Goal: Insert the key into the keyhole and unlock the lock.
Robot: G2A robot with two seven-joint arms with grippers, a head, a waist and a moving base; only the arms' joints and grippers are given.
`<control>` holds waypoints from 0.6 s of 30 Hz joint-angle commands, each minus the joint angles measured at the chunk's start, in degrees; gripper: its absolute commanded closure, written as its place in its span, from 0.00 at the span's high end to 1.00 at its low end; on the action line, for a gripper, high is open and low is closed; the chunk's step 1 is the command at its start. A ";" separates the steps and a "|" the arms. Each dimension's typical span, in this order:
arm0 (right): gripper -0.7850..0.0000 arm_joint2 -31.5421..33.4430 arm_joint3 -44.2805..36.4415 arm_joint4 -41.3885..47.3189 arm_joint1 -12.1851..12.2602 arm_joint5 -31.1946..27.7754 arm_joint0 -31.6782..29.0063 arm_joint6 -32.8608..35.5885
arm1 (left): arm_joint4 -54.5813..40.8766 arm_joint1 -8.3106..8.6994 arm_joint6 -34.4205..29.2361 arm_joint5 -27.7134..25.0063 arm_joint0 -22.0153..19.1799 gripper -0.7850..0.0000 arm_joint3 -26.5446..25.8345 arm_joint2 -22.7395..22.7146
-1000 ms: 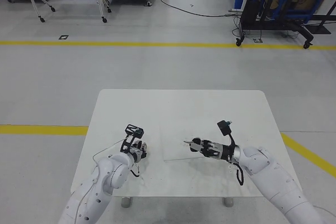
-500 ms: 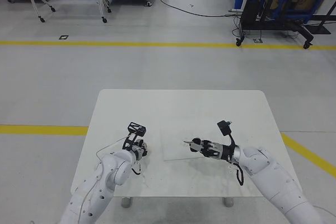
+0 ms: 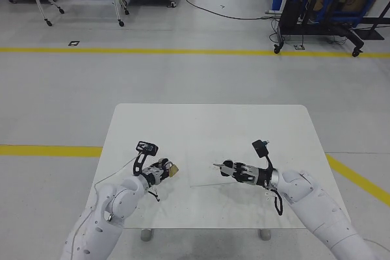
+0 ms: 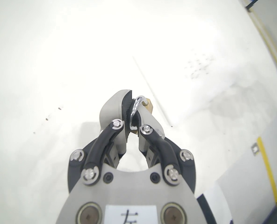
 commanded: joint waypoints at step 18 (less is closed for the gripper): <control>0.00 -6.88 2.29 -1.39 -4.08 10.52 4.34 -13.03 | -59.59 -4.20 -9.13 -13.28 -15.50 0.00 25.48 5.46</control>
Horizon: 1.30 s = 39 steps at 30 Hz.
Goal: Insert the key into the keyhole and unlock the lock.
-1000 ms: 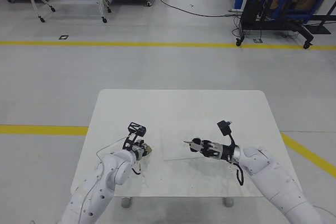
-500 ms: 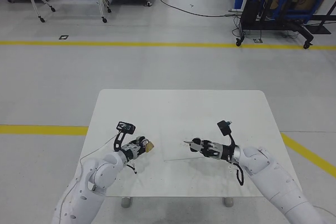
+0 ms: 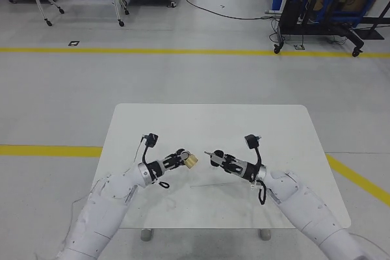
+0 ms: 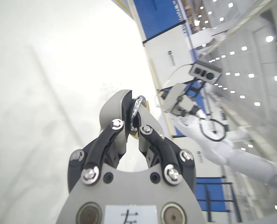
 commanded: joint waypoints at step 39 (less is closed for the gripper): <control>0.00 -0.30 -2.36 16.22 -2.60 11.06 -1.63 -1.87 | -25.35 -5.56 -11.23 20.86 -20.46 0.00 24.95 9.46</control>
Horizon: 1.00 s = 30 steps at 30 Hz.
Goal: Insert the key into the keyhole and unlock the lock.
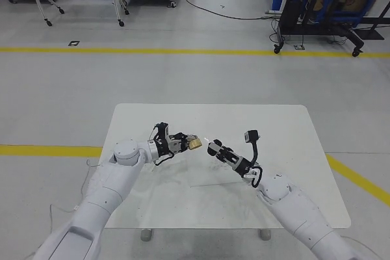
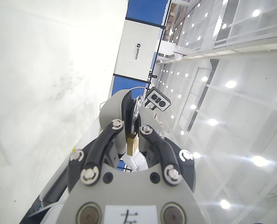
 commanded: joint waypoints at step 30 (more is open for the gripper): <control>0.00 -2.02 -3.19 16.80 -2.90 13.99 -3.79 0.86 | 11.90 0.33 14.83 -4.41 2.52 0.00 -6.92 -0.66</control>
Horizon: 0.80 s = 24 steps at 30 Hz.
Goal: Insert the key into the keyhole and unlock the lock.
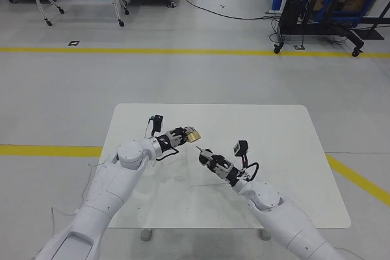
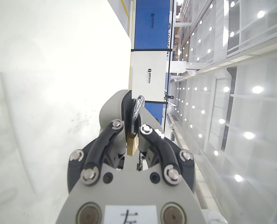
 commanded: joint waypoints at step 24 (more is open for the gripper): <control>0.00 -0.27 2.72 -10.03 -3.02 0.31 1.45 -11.90 | 0.24 -0.39 1.76 2.87 0.72 0.00 -0.55 -1.11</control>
